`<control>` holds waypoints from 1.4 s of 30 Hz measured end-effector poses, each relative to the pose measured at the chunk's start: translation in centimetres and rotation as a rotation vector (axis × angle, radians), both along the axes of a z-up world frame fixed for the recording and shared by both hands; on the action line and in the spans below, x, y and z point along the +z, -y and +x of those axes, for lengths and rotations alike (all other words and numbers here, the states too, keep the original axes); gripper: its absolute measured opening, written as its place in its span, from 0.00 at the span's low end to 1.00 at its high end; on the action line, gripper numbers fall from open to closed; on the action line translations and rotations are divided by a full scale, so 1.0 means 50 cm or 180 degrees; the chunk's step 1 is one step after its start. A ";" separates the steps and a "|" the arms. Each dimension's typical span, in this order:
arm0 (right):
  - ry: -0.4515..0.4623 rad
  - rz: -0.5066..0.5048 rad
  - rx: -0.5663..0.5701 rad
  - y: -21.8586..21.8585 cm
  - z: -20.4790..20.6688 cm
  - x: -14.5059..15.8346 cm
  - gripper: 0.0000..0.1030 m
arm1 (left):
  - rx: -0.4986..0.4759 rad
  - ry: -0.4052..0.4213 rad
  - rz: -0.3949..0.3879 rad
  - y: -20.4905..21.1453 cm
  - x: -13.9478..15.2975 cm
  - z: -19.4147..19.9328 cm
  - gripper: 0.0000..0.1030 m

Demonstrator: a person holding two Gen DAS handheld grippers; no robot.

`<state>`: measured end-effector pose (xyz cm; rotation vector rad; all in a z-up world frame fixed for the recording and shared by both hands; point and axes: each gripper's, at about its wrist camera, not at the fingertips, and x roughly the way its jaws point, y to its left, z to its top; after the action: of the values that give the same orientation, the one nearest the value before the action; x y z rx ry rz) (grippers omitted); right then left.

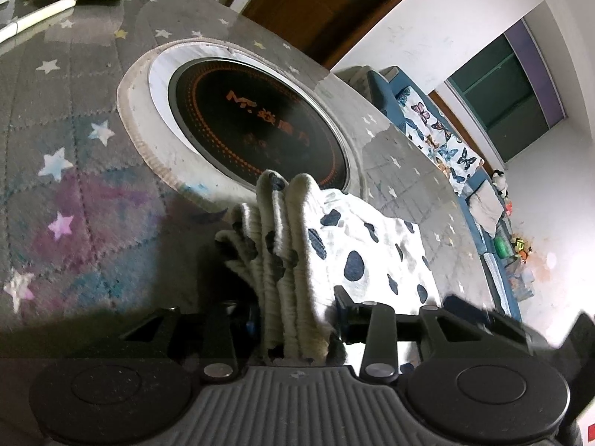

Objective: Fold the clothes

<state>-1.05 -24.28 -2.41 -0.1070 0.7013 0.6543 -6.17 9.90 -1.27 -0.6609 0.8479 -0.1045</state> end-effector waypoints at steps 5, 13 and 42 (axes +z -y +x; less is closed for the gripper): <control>-0.0067 0.0003 -0.0200 -0.013 0.069 -0.020 0.39 | 0.0026 0.0014 0.0048 -0.005 0.004 0.000 0.47; -0.0197 0.0108 -0.0490 0.016 0.089 -0.047 0.39 | -0.0005 0.0031 0.0154 -0.007 0.009 0.011 0.48; 0.0344 0.0557 -0.1371 0.238 0.033 0.071 0.04 | -0.0827 0.0440 0.0397 0.242 0.117 0.165 0.30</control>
<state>0.61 -36.16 1.16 0.1666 0.5369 0.2910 2.06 -2.18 4.60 -0.4191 0.7966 -0.3255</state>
